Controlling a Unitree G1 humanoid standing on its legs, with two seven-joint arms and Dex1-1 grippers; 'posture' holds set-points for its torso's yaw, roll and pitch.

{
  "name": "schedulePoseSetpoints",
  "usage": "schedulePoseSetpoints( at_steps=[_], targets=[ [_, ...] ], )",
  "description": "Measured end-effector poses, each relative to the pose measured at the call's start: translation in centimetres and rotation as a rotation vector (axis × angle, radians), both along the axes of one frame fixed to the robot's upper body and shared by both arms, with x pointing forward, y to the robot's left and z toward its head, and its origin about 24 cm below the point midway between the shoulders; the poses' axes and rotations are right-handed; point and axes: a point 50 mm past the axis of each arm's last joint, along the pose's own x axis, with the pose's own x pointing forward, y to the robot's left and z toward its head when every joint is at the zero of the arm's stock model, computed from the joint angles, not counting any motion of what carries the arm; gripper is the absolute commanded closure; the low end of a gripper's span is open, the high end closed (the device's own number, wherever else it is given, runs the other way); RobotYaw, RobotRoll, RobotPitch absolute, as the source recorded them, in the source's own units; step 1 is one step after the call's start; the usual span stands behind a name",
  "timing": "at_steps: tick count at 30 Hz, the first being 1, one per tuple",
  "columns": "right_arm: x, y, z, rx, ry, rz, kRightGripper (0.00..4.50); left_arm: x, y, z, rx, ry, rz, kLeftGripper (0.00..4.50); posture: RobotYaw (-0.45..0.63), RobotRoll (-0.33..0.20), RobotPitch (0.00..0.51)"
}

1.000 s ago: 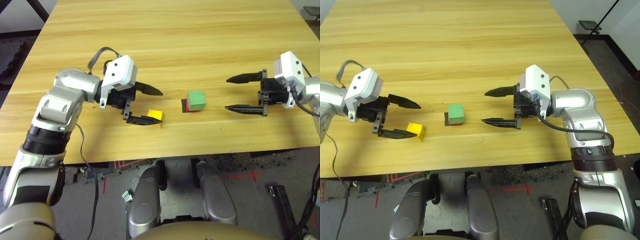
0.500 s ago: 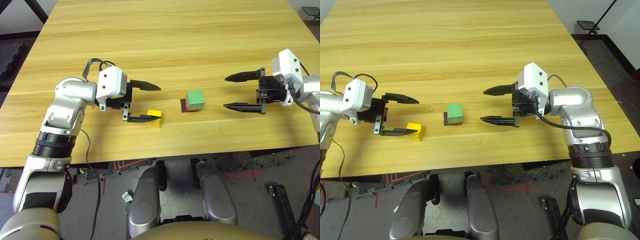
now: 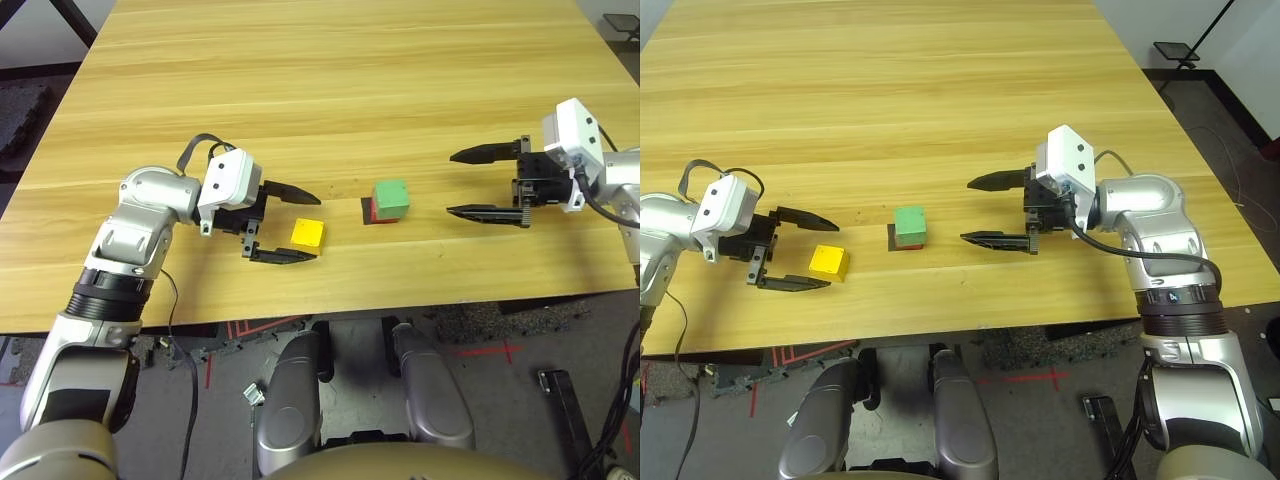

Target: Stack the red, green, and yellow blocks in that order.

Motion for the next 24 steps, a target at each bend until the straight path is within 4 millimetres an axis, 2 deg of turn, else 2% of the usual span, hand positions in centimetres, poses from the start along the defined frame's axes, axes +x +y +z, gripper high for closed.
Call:
schedulePoseSetpoints(
  at_steps=[17,18,20,24],
  targets=[
    [0.0,0.1,0.0,0.002,-0.002,-0.002,0.00,0.9,0.6,-1.8,0.008,-0.002,0.031,0.04,0.18,0.049,0.266],
    [0.0,0.1,0.0,0.001,-0.003,-0.001,0.00,1.0,0.7,-1.9,0.011,0.000,0.035,0.42,0.18,0.049,0.266],
    [0.0,0.1,0.0,0.000,-0.004,0.001,0.00,1.1,0.7,-2.1,0.011,0.001,0.038,0.90,0.18,0.047,0.260],
    [0.0,0.1,0.0,0.000,-0.007,0.002,0.00,1.2,0.8,-2.5,0.009,0.000,0.041,2.27,0.17,0.045,0.253]
  ],
)
